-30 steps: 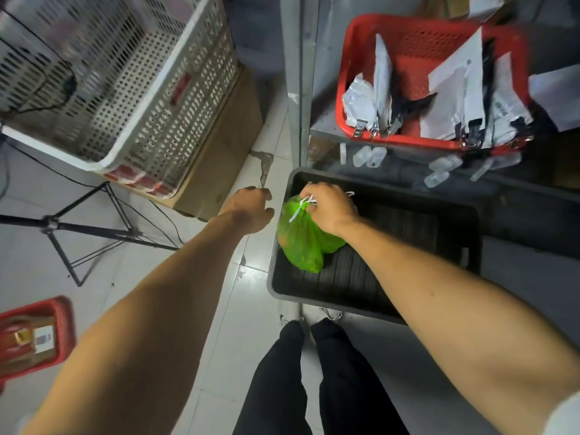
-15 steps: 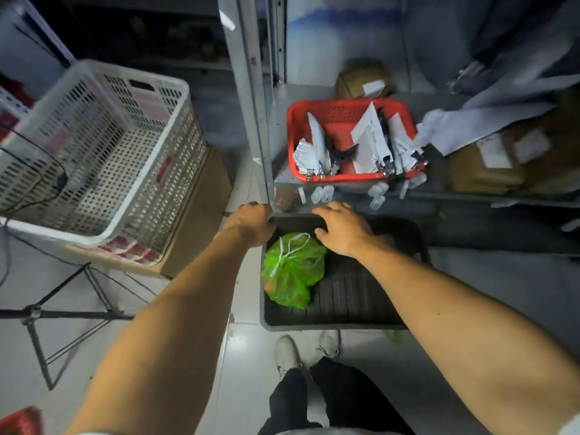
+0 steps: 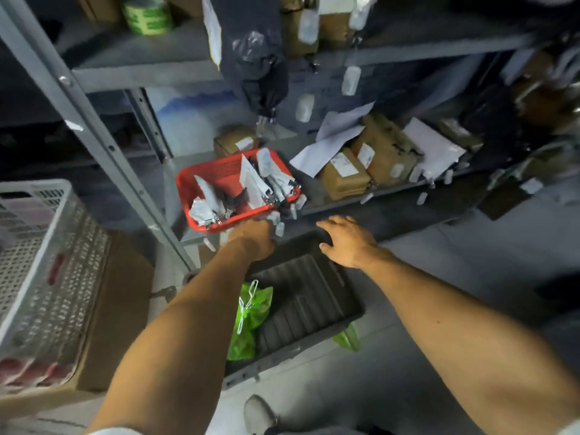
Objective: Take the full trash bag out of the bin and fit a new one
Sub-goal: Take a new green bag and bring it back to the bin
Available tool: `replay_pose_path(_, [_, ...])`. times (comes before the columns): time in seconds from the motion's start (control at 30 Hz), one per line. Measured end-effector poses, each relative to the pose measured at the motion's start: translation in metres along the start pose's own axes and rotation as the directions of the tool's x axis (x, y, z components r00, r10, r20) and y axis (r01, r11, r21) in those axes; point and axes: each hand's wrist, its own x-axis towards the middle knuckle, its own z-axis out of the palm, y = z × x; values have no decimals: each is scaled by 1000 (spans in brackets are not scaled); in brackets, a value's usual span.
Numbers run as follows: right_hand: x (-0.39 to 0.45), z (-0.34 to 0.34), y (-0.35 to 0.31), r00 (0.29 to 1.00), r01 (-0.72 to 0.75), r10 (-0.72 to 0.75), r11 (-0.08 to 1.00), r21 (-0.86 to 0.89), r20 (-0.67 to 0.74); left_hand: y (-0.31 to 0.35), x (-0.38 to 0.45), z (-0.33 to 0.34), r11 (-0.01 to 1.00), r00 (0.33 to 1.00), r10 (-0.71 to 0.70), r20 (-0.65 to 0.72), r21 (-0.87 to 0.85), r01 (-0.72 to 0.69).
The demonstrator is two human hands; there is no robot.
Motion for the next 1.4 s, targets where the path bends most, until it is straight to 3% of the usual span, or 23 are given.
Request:
replay_pose_path(0.2, [-32, -17, 81, 998, -24, 25, 1000, 15, -62, 83, 16, 3, 997, 995, 71, -70, 42, -68])
replay_pose_path(0.33, [-55, -17, 143, 998, -32, 33, 999, 15, -62, 144, 14, 21, 994, 1000, 17, -17, 110, -15])
replay_pose_path(0.5, [-78, -5, 217, 999, -38, 39, 998, 50, -23, 213, 14, 41, 998, 1000, 6, 25, 65, -7])
replay_pose_path(0.73, [-80, 2, 286, 999, -21, 22, 999, 37, -39, 290, 35, 53, 995, 996, 5, 84, 97, -13])
replay_pose_path(0.9, [-55, 8, 318, 998, -41, 44, 998, 50, -50, 310, 81, 59, 987, 990, 42, 134, 148, -62])
replay_pose_path(1.2, [-14, 44, 377, 982, -187, 187, 977, 104, 4, 336, 174, 112, 987, 956, 111, 273, 82, -138])
replay_pose_path(1.4, [19, 90, 399, 986, -143, 128, 978, 150, 108, 348, 204, 174, 996, 938, 60, 342, 40, -78])
